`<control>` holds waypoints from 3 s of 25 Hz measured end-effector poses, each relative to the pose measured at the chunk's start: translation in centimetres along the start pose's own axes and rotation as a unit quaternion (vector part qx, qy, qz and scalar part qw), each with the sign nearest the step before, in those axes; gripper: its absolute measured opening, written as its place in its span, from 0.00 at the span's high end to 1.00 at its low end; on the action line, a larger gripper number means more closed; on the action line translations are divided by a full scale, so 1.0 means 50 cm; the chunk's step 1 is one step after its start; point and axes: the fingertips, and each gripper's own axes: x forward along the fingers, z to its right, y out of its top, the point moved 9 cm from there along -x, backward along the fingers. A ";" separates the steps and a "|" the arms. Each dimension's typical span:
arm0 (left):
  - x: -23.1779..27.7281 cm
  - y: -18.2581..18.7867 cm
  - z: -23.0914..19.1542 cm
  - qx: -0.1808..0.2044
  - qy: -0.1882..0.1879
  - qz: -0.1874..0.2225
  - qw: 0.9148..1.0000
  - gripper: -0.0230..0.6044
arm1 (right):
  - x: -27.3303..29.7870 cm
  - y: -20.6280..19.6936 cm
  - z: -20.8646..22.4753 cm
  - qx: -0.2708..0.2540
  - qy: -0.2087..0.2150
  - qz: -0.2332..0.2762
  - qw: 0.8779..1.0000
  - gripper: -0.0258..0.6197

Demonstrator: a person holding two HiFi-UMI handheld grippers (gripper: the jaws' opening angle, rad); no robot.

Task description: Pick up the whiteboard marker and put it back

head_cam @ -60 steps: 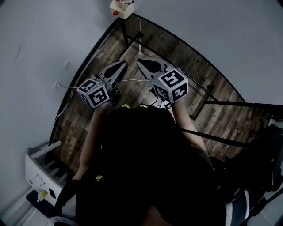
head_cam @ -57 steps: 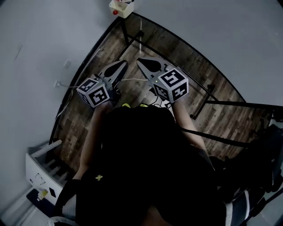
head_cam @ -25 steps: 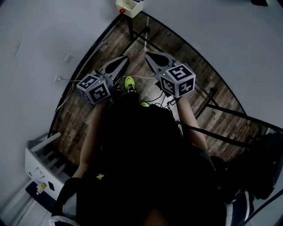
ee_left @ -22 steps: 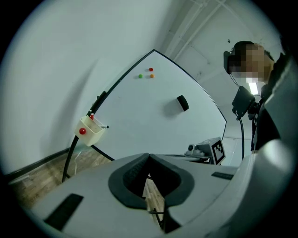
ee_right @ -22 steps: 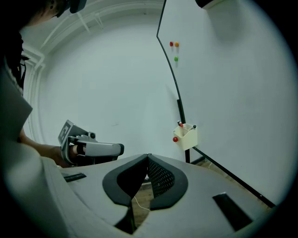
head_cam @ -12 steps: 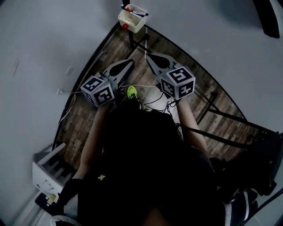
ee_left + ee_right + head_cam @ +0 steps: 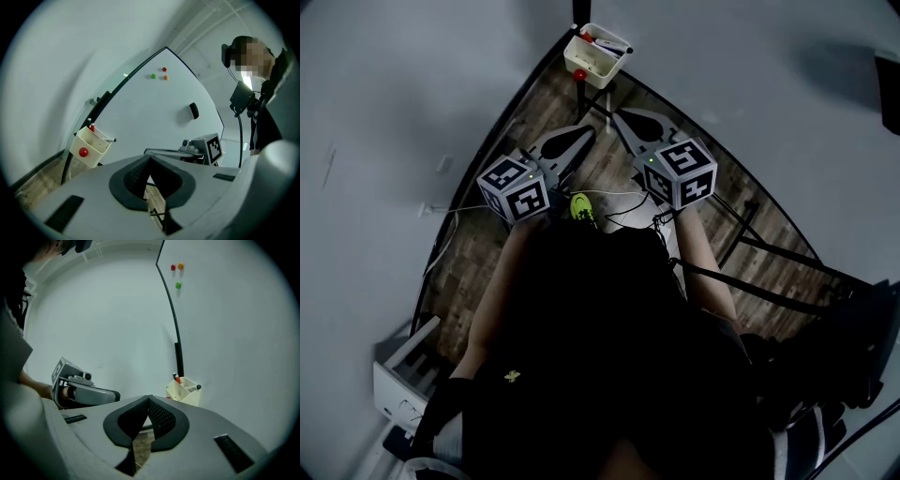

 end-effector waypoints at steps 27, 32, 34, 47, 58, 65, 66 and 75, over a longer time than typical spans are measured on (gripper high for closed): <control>-0.018 0.062 -0.128 -0.052 0.034 0.028 0.998 0.94 | 0.123 0.038 0.158 -0.024 -0.099 -0.037 0.994 0.79; -0.006 0.071 -0.143 -0.062 0.038 0.027 0.997 0.94 | 0.146 0.034 0.180 -0.008 -0.105 -0.038 0.994 0.75; -0.001 0.072 -0.148 -0.065 0.039 0.025 0.997 0.94 | 0.153 0.031 0.191 0.001 -0.106 -0.036 0.994 0.75; 0.031 0.088 -0.180 -0.078 0.048 0.022 0.996 0.94 | 0.200 0.032 0.244 0.013 -0.115 -0.049 0.992 0.74; 0.038 0.095 -0.188 -0.082 0.051 0.016 0.995 0.94 | 0.221 0.034 0.245 -0.038 -0.124 -0.075 0.989 0.75; 0.055 0.101 -0.191 -0.080 0.046 0.019 0.996 0.94 | 0.226 0.036 0.249 -0.049 -0.111 -0.088 0.989 0.78; 0.056 0.104 -0.190 -0.079 0.045 0.020 0.996 0.94 | 0.226 0.039 0.247 -0.055 -0.113 -0.090 0.988 0.78; 0.056 0.109 -0.196 -0.077 0.047 0.019 0.996 0.94 | 0.226 0.042 0.251 -0.061 -0.110 -0.089 0.988 0.83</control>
